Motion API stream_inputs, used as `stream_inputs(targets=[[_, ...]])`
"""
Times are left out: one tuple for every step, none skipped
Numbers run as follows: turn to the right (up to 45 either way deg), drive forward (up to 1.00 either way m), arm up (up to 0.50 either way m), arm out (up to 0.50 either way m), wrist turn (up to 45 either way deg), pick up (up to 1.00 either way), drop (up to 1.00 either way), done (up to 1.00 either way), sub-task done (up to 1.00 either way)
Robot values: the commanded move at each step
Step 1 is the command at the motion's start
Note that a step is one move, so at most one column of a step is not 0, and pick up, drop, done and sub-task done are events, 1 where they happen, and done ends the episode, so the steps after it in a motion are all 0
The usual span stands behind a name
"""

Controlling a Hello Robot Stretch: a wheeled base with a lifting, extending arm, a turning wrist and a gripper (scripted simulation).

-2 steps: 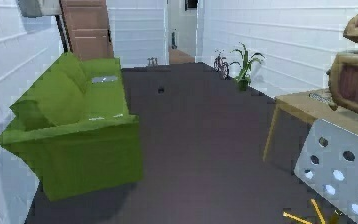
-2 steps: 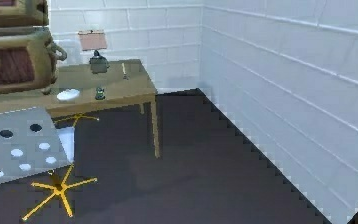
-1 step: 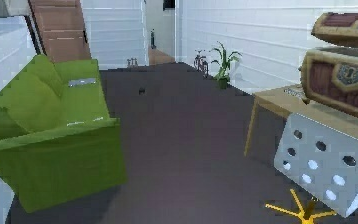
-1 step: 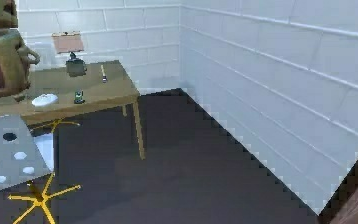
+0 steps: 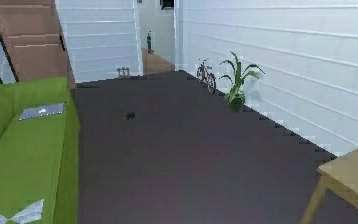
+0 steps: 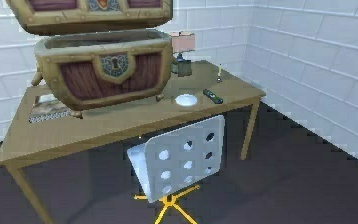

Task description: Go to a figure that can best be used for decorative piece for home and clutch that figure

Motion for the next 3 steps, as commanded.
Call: stream_inputs(targets=[[6.0, 0.00, 0.00, 0.00, 0.0, 0.00, 0.00, 0.00, 0.00], [0.0, 0.30, 0.00, 0.00, 0.0, 0.00, 0.00, 0.00, 0.00], [-6.0, 0.00, 0.00, 0.00, 0.0, 0.00, 0.00, 0.00, 0.00]])
